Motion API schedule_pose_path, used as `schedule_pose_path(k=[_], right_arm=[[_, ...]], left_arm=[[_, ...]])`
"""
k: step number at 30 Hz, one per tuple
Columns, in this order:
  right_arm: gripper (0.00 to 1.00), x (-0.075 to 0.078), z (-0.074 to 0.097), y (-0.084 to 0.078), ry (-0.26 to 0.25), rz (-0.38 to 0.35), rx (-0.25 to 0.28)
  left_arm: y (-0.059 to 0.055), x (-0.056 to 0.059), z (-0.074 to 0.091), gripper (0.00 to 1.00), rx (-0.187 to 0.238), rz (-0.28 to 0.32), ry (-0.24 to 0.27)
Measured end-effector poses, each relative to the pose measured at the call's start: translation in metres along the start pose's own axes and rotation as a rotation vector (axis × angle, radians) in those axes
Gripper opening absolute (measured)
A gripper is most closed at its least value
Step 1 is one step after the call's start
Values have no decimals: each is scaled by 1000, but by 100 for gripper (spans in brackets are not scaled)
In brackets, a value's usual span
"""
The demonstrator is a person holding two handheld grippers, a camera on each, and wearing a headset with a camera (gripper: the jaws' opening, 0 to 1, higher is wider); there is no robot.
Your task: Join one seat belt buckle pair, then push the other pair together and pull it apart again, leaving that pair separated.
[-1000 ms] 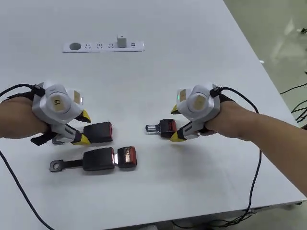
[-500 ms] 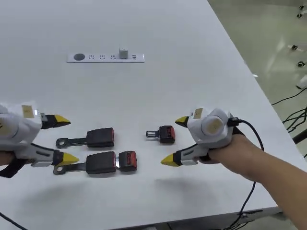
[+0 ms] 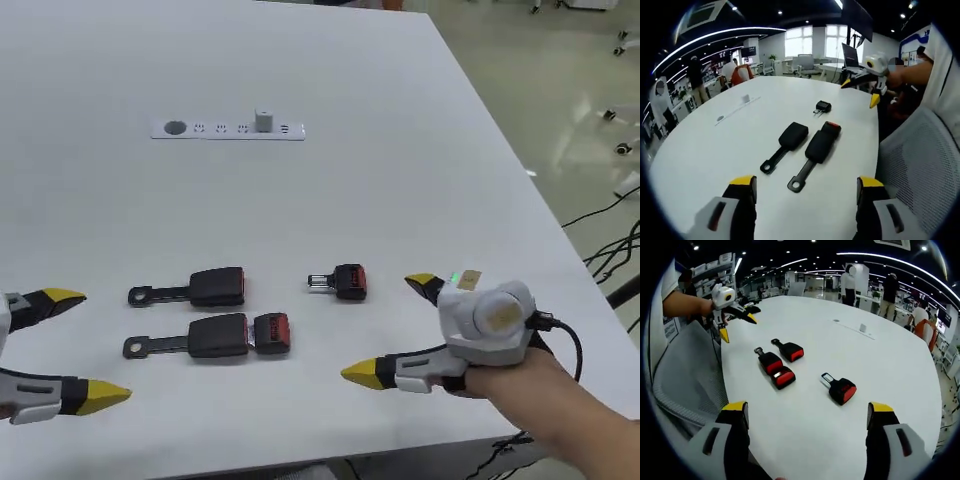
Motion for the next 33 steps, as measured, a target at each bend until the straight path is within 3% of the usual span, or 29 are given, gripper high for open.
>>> schedule_pose_path(k=[3, 9, 14, 23, 33], right_arm=[[100, 2, 5, -1, -11, -23, 15], [100, -6, 8, 4, -20, -5, 25], [100, -14, 3, 9, -31, -4, 41], [100, -13, 2, 10, -30, -36, 54], [100, -14, 8, 1, -33, -41, 33]], left_arm=[[-10, -6, 6, 100, 26, 54, 49], [-13, -1, 13, 100, 40, 88, 101], [-18, 2, 15, 100, 37, 104, 96], [-13, 6, 10, 100, 38, 96, 85], [-12, 11, 8, 100, 21, 94, 82]])
Point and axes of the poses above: the centre of the closed fingertips' face, and the gripper's own axes: z roughly backward along the fingers, x roughly to its right, y roughly out of its top, the point moved 10 cm from there along z, roughly backward along the fingers, and after that the axes turned 3 degrees about -z, right-handed, at the moved point
